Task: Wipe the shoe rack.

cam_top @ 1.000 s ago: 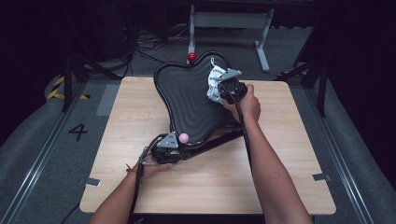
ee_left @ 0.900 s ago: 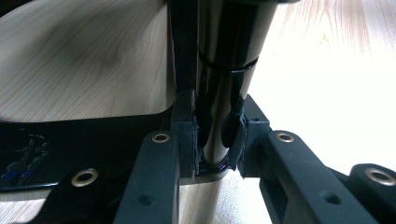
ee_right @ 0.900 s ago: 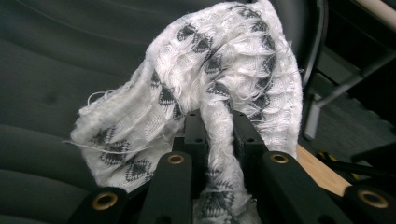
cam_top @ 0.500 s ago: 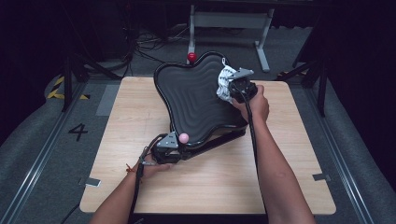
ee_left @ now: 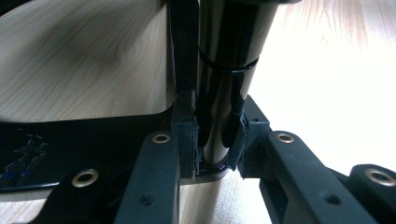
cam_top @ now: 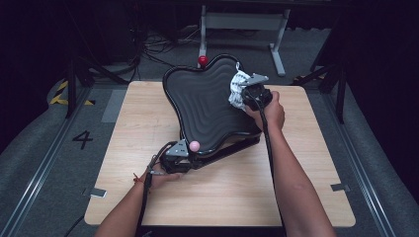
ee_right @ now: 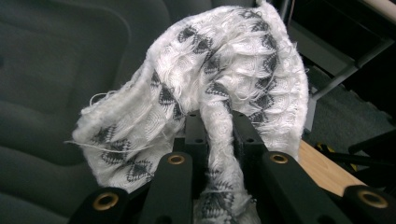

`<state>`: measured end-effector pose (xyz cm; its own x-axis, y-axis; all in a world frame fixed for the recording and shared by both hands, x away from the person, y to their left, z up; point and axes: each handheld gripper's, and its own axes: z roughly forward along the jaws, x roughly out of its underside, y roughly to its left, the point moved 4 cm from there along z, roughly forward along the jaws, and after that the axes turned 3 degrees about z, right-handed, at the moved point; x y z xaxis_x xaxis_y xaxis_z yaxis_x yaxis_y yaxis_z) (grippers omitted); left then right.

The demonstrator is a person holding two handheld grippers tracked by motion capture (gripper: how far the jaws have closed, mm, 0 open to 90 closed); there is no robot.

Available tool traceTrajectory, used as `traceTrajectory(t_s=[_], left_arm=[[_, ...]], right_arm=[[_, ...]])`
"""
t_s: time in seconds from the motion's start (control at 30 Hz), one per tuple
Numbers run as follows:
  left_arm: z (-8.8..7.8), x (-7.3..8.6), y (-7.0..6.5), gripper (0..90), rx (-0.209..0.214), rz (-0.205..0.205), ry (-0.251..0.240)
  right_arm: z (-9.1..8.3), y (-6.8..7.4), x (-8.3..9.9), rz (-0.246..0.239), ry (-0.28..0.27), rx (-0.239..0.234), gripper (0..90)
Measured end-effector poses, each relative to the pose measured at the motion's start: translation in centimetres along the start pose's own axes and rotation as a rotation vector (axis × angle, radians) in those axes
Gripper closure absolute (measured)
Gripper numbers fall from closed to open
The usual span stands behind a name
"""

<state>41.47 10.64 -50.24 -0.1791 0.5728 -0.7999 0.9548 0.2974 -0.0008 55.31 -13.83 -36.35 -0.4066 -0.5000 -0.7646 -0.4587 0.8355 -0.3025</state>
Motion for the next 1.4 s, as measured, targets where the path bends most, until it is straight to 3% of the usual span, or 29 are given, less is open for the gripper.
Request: traceTrajectory(t_s=[0.33, 0.5, 0.57, 0.8, 0.93, 1.2, 1.4], left_arm=[[0.0, 0.0, 0.0, 74.3, -0.001, -0.001, 0.001], [0.0, 0.0, 0.0, 74.2, 0.000, 0.000, 0.000], [0.0, 0.0, 0.0, 74.3, -0.001, -0.001, 0.006], [0.0, 0.0, 0.0, 74.3, -0.005, 0.000, 0.005], [0.0, 0.0, 0.0, 74.2, -0.004, 0.004, 0.010], [0.0, 0.0, 0.0, 74.3, -0.005, 0.004, 0.010], [0.0, 0.0, 0.0, 74.3, -0.006, 0.006, 0.010]], right_arm=[[0.3, 3.0, -2.7, -0.049, -0.032, -0.052, 79.8], [0.4, 5.0, -4.0, -0.052, -0.060, -0.108, 79.8], [0.3, 5.9, -4.4, -0.071, -0.067, -0.111, 79.9], [0.0, 9.6, -5.7, -0.109, -0.110, -0.195, 80.1], [-0.1, 10.6, -6.1, -0.109, -0.119, -0.223, 80.0], [-0.2, 12.9, -6.9, -0.169, -0.140, -0.238, 80.1], [-0.1, 13.8, -7.5, -0.162, -0.157, -0.250, 79.9]])
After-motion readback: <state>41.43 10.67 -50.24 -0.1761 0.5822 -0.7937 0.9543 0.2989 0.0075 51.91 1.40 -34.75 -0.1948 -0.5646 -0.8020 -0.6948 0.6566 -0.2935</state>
